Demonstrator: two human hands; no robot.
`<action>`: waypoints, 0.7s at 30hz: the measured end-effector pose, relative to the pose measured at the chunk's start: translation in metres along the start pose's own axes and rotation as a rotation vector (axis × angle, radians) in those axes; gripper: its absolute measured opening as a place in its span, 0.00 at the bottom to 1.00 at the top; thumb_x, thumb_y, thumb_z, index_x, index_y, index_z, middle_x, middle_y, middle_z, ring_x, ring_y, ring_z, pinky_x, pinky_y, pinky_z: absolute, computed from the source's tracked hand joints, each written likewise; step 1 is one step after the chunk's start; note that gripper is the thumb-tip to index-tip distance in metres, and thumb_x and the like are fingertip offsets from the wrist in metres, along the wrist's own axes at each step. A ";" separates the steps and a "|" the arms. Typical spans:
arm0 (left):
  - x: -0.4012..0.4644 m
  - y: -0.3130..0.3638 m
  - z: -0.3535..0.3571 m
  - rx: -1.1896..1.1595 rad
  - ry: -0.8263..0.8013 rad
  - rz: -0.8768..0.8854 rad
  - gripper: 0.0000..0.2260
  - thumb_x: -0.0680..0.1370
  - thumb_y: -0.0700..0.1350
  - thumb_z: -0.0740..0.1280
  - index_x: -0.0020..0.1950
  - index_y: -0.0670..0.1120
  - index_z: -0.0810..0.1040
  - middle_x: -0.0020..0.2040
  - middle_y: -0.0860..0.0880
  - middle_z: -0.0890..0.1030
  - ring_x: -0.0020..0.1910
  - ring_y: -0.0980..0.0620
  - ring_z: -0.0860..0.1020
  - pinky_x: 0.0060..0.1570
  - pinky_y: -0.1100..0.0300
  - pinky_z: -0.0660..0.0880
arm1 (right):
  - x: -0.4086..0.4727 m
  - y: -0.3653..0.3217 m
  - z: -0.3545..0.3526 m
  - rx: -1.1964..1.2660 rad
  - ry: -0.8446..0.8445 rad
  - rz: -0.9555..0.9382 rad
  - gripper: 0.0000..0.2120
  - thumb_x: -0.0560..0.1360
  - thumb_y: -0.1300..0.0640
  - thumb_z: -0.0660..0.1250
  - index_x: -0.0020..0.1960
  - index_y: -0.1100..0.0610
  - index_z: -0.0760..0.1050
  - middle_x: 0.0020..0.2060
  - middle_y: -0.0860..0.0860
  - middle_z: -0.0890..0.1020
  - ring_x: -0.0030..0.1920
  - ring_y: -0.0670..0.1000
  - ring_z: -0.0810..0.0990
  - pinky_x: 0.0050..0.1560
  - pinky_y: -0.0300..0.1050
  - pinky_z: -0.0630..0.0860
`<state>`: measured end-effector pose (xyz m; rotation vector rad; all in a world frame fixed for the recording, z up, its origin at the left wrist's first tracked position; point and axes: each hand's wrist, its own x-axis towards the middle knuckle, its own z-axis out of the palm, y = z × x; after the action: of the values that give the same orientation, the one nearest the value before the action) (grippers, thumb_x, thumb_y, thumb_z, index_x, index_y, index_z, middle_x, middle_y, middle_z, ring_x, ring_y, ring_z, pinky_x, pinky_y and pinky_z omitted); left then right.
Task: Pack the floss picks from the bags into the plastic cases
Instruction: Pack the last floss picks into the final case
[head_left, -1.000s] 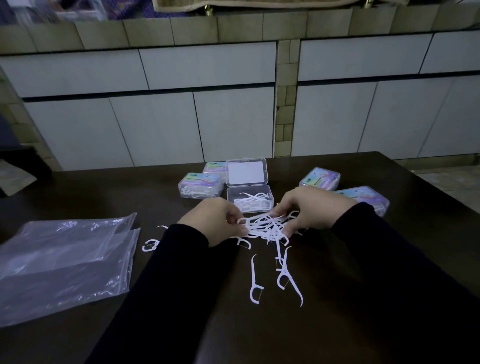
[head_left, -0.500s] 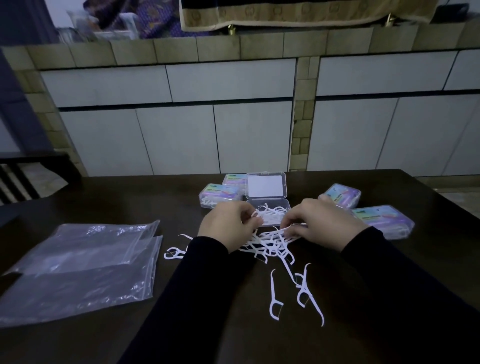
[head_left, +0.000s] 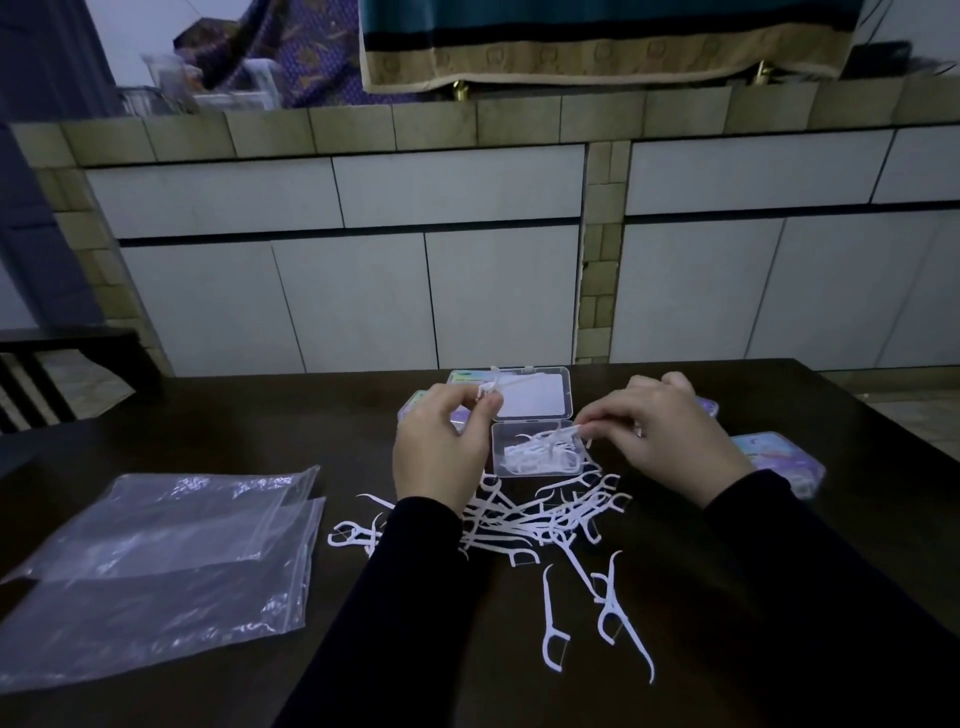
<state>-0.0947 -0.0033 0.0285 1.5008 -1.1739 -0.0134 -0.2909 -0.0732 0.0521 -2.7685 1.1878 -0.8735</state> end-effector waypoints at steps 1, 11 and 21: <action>0.001 -0.001 0.003 -0.002 0.013 0.008 0.03 0.76 0.50 0.70 0.42 0.54 0.79 0.40 0.60 0.78 0.43 0.54 0.76 0.44 0.58 0.74 | 0.001 0.001 0.003 -0.008 0.042 0.003 0.07 0.76 0.49 0.67 0.52 0.45 0.82 0.38 0.33 0.75 0.41 0.38 0.67 0.52 0.44 0.60; 0.015 -0.015 0.024 -0.054 0.110 -0.014 0.04 0.77 0.49 0.68 0.46 0.49 0.81 0.43 0.55 0.79 0.41 0.54 0.76 0.42 0.52 0.76 | 0.023 -0.004 0.043 -0.210 0.230 -0.019 0.03 0.73 0.51 0.72 0.45 0.49 0.83 0.38 0.44 0.84 0.39 0.50 0.74 0.42 0.44 0.48; 0.014 -0.018 0.027 0.007 -0.044 0.037 0.06 0.77 0.49 0.69 0.45 0.47 0.81 0.45 0.54 0.79 0.36 0.61 0.71 0.38 0.72 0.65 | 0.027 -0.007 0.060 -0.229 0.046 0.049 0.13 0.80 0.45 0.60 0.61 0.43 0.78 0.52 0.41 0.82 0.46 0.45 0.65 0.47 0.46 0.54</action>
<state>-0.0920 -0.0356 0.0143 1.4916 -1.2382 -0.0173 -0.2411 -0.0985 0.0160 -2.8920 1.4429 -0.8514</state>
